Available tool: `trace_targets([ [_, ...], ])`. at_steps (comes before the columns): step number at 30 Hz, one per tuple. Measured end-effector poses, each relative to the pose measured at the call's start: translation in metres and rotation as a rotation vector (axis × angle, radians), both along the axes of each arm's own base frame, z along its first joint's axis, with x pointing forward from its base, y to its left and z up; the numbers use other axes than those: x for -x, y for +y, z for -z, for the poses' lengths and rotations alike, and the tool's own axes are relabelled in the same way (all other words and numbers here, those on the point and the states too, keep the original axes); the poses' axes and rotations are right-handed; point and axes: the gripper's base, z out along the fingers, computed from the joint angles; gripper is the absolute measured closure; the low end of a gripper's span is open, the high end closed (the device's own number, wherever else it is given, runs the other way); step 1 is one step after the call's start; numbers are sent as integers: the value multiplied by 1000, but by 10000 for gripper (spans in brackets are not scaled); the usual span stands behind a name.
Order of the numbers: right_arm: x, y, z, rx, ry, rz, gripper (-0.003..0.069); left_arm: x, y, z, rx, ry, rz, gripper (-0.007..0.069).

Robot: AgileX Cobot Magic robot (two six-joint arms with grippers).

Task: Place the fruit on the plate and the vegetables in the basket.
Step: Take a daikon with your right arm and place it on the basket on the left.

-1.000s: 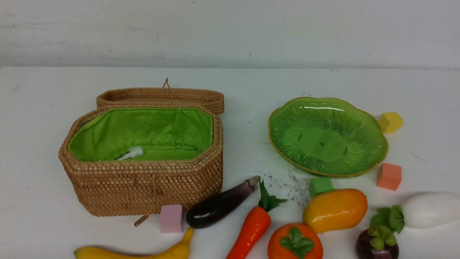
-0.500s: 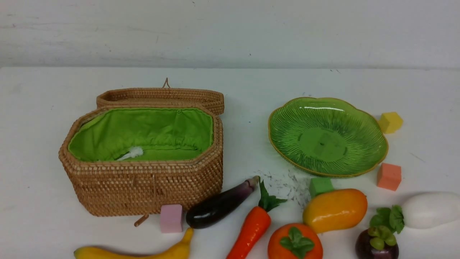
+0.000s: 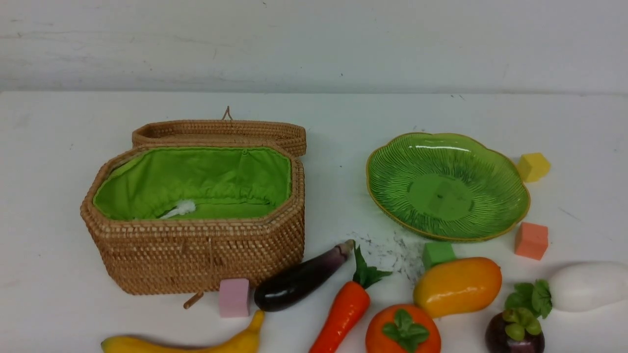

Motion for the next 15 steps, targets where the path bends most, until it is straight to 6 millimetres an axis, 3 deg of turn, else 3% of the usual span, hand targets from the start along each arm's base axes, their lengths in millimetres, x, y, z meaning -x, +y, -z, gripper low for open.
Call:
trace_targets([
  [15,-2,0,-5,19,-64,-8,416,0,0,0,0,0,0,386],
])
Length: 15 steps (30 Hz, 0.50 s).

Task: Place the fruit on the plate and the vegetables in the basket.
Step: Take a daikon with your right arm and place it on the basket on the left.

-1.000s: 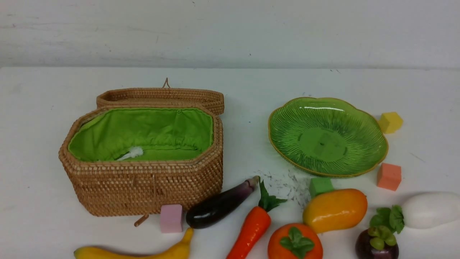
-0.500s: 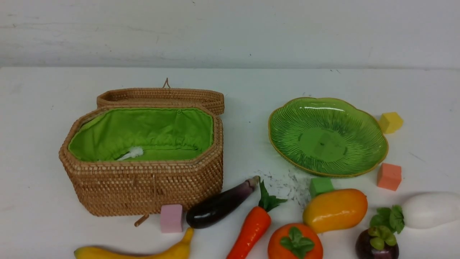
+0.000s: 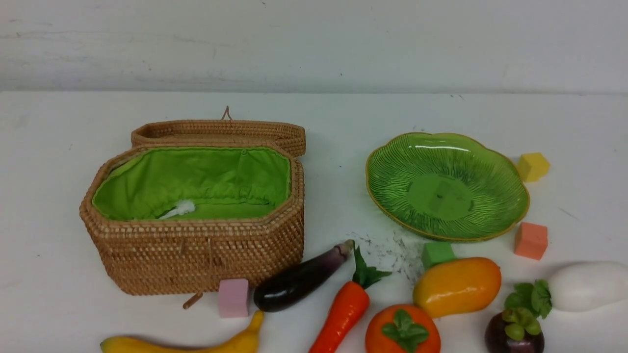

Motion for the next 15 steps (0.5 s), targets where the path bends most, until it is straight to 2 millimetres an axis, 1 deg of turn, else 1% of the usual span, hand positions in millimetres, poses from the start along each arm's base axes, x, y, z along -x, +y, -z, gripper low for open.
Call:
trace_targets([
  [3,-2,1,-8,4,-92,-14,416,0,0,0,0,0,0,386],
  [6,-2,2,-12,4,-134,-21,416,0,0,0,0,0,0,386],
  [9,-2,3,-21,-27,-236,-34,416,0,0,0,0,0,0,386],
  [11,-2,5,-30,-66,-336,-49,416,0,0,0,0,0,0,386],
  [15,4,9,-54,-113,-608,-110,416,0,0,0,0,0,0,386],
])
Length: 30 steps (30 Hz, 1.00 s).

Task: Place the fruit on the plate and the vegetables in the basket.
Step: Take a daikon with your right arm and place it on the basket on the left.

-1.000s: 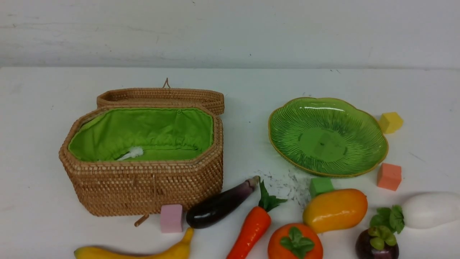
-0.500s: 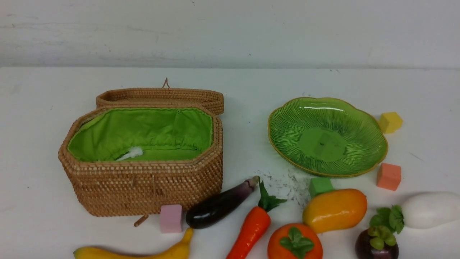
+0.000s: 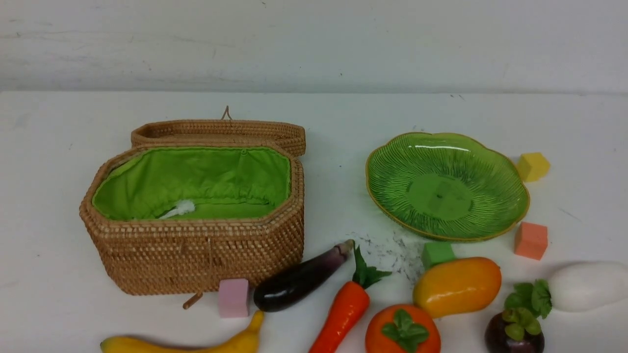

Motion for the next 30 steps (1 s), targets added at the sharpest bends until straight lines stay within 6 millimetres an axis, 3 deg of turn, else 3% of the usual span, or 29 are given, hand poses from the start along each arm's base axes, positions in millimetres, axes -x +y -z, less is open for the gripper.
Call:
trace_targets([
  [3,5,2,-12,-31,-113,-34,416,0,0,0,0,0,0,386],
  [6,14,2,-47,-54,-213,-55,416,0,0,0,0,0,0,386],
  [9,21,1,-101,-63,-249,-47,416,0,0,0,0,0,0,386],
  [12,18,-1,-149,-91,-194,-32,416,0,0,0,0,0,0,386],
  [16,-10,-6,-188,-131,7,9,416,0,0,0,0,0,0,386],
  [20,-53,-11,-182,-159,339,71,416,0,0,0,0,0,0,386],
  [22,-81,-15,-157,-148,603,129,416,0,0,0,0,0,0,386],
  [26,-104,-19,-125,-130,834,173,416,0,0,0,0,0,0,386],
  [27,-113,-18,-108,-157,943,173,416,0,0,0,0,0,0,386],
  [30,-127,-14,-84,-245,1125,154,416,0,0,0,0,0,0,386],
])
